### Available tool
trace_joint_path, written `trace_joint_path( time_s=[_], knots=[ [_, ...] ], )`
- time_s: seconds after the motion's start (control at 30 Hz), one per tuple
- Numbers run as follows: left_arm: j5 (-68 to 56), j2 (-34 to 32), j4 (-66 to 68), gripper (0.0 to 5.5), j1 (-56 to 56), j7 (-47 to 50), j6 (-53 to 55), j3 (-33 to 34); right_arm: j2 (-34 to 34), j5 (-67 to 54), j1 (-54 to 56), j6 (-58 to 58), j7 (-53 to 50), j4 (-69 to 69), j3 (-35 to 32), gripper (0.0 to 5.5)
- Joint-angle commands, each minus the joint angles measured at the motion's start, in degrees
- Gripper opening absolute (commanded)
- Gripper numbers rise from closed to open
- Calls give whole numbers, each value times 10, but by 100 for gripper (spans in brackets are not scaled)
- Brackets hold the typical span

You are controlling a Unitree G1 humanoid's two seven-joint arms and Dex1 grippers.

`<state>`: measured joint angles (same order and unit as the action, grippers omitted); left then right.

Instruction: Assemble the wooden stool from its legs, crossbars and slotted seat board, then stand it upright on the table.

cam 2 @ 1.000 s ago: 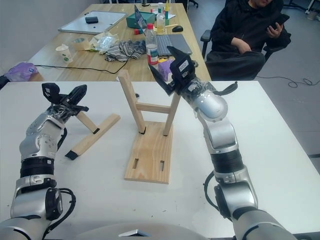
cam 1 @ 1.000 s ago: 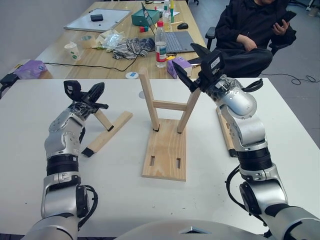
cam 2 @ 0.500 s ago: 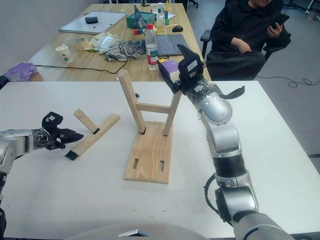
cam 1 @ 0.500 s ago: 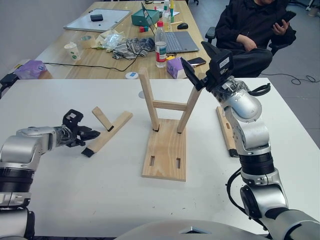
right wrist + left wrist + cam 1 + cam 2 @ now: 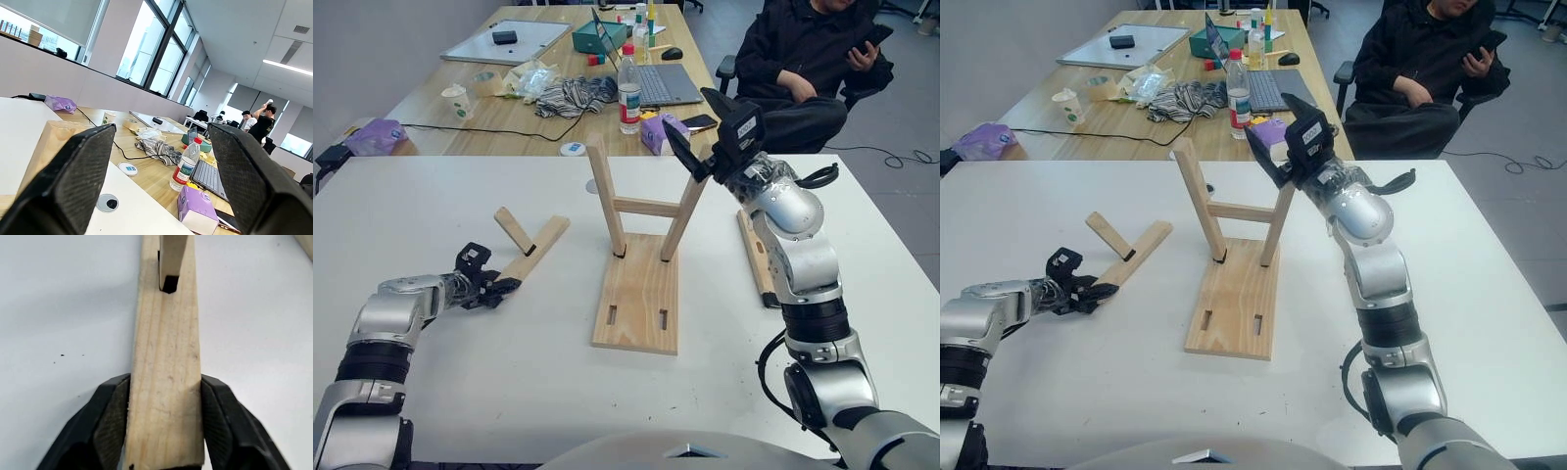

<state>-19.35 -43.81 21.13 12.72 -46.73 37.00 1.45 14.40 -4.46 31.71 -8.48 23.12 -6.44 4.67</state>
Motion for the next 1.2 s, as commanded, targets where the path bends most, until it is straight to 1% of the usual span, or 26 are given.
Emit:
trace_joint_path(
  time_s=[0.03, 0.07, 0.1, 0.13, 0.17, 0.23, 0.33, 0.4, 0.57, 0.67, 0.7, 0.83, 0.9, 1.0, 1.1, 1.13, 1.2],
  knots=[
    [-184, 79, -98, 203, -1, -5, 34, 163, -29, -156, 46, -140, 10, 11, -81, 345],
    [-268, 97, -140, 202, 16, 9, 53, 230, -31, -227, 62, -201, 17, 15, -113, 345],
    [-340, 108, -171, 201, 34, 24, 74, 278, -28, -295, 79, -260, 22, 20, -143, 345],
    [-412, 114, -196, 201, 56, 42, 94, 313, -19, -370, 99, -326, 35, 26, -171, 369],
    [-476, 115, -219, 201, 73, 54, 115, 331, -8, -447, 122, -394, 48, 34, -195, 383],
    [-576, 113, -265, 201, 92, 78, 152, 338, 12, -562, 177, -497, 67, 66, -228, 426],
    [-649, 112, -326, 201, 103, 109, 184, 298, 20, -659, 254, -561, 56, 117, -261, 431],
    [-681, 122, -351, 201, 106, 127, 191, 267, 24, -702, 287, -586, 51, 137, -266, 431],
    [-702, 157, -398, 201, 91, 141, 191, 186, 18, -748, 302, -626, 28, 152, -249, 431],
    [-678, 155, -423, 201, 73, 135, 189, 149, 19, -760, 307, -632, 11, 175, -249, 431],
    [-669, 151, -426, 201, 68, 132, 187, 142, 19, -766, 309, -631, 4, 179, -252, 422],
    [-654, 145, -427, 201, 59, 125, 176, 135, 23, -819, 311, -645, -16, 194, -260, 327],
    [-645, 145, -427, 201, 57, 123, 170, 133, 32, -840, 311, -659, -17, 203, -256, 298],
    [-633, 147, -427, 201, 57, 120, 162, 129, 41, -859, 313, -674, -20, 210, -249, 237],
    [-615, 148, -425, 201, 58, 122, 153, 128, 45, -864, 311, -672, -24, 204, -244, 227],
    [-608, 149, -420, 237, 60, 126, 148, 128, 45, -865, 311, -666, -24, 197, -245, 227],
    [-599, 147, -409, 273, 63, 134, 137, 135, 42, -867, 310, -648, -30, 185, -251, 226]
  ],
)
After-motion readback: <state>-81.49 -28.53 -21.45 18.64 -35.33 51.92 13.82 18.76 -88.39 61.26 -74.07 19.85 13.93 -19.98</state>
